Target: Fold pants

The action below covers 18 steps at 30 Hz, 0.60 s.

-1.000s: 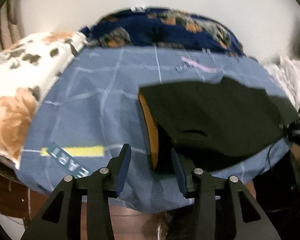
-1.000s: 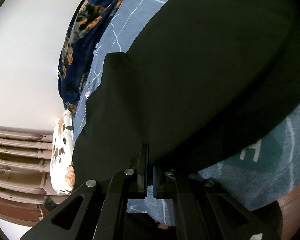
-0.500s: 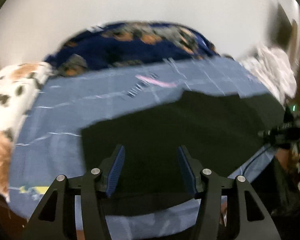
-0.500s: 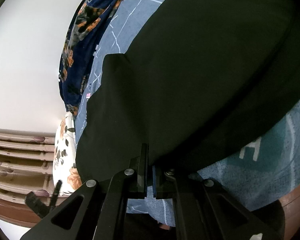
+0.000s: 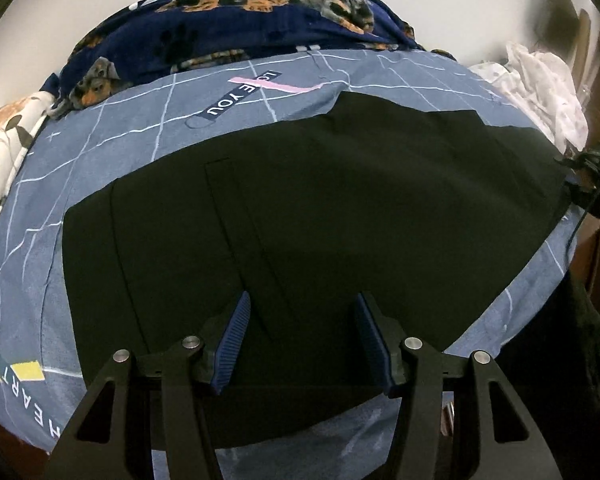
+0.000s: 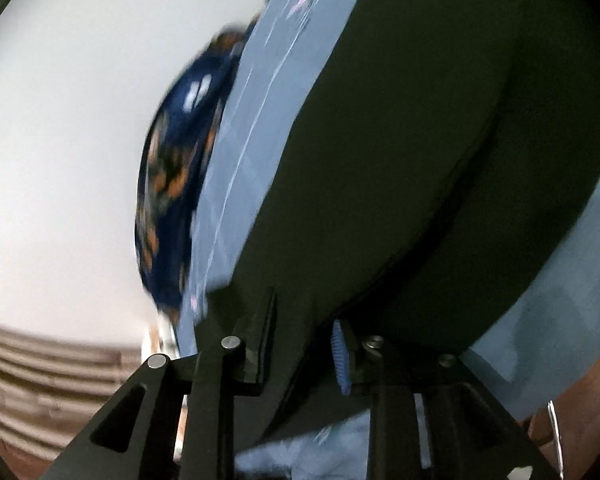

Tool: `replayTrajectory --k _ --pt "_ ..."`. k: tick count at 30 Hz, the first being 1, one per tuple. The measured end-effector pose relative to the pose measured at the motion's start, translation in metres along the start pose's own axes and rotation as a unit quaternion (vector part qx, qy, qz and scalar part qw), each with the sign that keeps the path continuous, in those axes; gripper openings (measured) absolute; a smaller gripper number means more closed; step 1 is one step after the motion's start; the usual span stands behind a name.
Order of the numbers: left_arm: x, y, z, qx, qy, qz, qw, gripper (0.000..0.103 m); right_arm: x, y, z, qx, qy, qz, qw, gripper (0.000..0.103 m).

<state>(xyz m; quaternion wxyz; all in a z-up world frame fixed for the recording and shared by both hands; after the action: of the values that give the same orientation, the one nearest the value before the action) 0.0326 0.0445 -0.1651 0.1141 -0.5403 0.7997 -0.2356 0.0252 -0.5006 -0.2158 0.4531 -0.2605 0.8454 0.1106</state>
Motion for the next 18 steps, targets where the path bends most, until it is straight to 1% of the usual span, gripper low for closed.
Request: replayTrajectory --k 1,2,3,4,5,8,9,10,11,14,16,18 --pt "0.000 0.000 0.000 0.000 0.000 -0.001 1.0000 0.055 0.009 -0.015 -0.006 0.014 -0.009 0.015 1.000 0.026" --pt "-0.001 0.000 0.000 0.000 0.002 -0.004 1.0000 0.055 0.020 -0.034 -0.011 0.025 -0.025 0.034 0.999 0.024" --pt "-0.001 0.000 0.001 0.000 0.002 -0.005 1.0000 0.055 0.027 -0.044 -0.014 0.032 -0.031 0.047 0.998 0.023" --pt "-0.002 0.000 0.001 0.000 0.002 -0.005 1.0000 0.055 0.033 -0.055 -0.018 0.042 -0.043 0.061 0.996 0.020" --pt "-0.003 0.000 0.001 -0.001 0.001 -0.004 1.0000 0.055 0.038 -0.067 -0.021 0.050 -0.060 0.072 0.994 0.020" --pt "-0.004 -0.001 0.001 -0.001 0.000 -0.004 1.0000 0.055 0.041 -0.091 -0.026 0.067 -0.072 0.076 0.992 0.020" --pt "-0.004 -0.001 0.001 0.000 0.000 -0.003 1.0000 0.055 0.040 -0.095 -0.025 0.069 -0.068 0.069 0.993 0.018" --pt "-0.004 -0.001 0.001 0.000 0.000 -0.002 1.0000 0.056 0.038 -0.098 -0.026 0.075 -0.057 0.060 0.994 0.006" --pt "-0.004 -0.001 0.001 0.002 -0.001 0.000 1.0000 0.056 0.036 -0.101 -0.029 0.083 -0.045 0.052 0.994 0.005" --pt "-0.007 -0.002 0.001 0.004 0.003 -0.003 1.0000 0.056 0.035 -0.104 -0.042 0.098 -0.039 0.033 0.994 0.004" --pt "-0.007 -0.001 0.001 0.003 0.012 -0.007 0.9999 0.056 0.034 -0.100 -0.054 0.110 -0.033 0.019 0.993 0.004" --pt "-0.008 -0.001 0.001 0.004 0.016 -0.010 0.9998 0.056 0.043 -0.094 -0.068 0.118 -0.028 0.023 0.992 0.004"
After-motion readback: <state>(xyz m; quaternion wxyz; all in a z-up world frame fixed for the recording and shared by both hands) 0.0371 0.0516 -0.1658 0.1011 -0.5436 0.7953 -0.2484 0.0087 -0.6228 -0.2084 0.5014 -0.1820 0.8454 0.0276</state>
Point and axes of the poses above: each gripper's, at about its wrist camera, not at the fingertips, and z roughly the way its jaws point, x to its right, y to its underside, the point moved 4 cm from there along z, roughly the way its jaws point, and after that the axes turned 2 degrees about z, right-handed, at the moved point
